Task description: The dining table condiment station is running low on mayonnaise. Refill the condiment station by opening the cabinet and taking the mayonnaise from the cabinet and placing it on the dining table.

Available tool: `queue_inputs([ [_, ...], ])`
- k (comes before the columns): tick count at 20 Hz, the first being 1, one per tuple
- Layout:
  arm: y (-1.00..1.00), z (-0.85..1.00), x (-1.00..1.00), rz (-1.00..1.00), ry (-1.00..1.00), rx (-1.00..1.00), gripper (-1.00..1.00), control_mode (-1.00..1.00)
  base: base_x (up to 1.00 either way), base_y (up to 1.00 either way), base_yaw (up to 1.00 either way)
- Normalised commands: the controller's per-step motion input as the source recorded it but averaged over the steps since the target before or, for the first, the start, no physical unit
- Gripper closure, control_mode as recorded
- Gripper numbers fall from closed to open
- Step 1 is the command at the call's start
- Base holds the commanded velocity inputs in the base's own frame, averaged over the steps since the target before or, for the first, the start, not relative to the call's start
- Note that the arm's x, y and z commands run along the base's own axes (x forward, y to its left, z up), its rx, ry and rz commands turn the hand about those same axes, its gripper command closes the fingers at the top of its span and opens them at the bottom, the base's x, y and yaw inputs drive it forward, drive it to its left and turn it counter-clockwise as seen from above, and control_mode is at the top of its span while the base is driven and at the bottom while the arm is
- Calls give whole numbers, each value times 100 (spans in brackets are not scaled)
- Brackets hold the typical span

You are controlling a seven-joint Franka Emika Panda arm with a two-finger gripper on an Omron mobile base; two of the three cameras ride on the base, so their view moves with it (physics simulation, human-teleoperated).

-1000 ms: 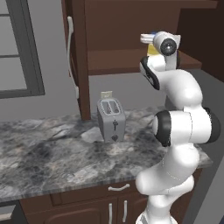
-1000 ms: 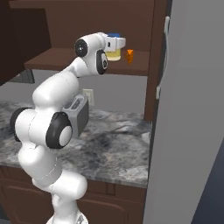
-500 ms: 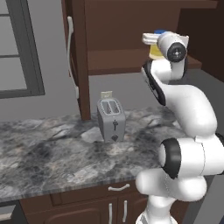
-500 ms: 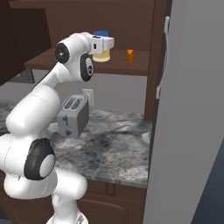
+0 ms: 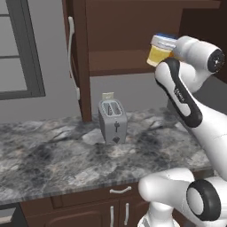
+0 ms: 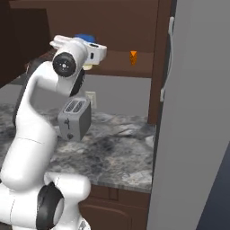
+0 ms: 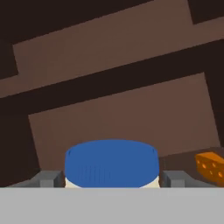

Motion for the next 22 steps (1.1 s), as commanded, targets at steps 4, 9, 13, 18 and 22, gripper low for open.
queue_inputs([
  [4,0,-1,-100,26,0,-19,100,-100,0,0,0],
  [9,1,-30,-100,19,-4,-26,100,-100,0,0,0],
  [13,35,-54,-54,0,0,-13,100,-100,0,0,0],
  [18,21,-53,-53,4,-4,-11,100,-100,0,0,0],
  [22,3,-7,-25,4,-4,-3,100,100,-75,1,20],
])
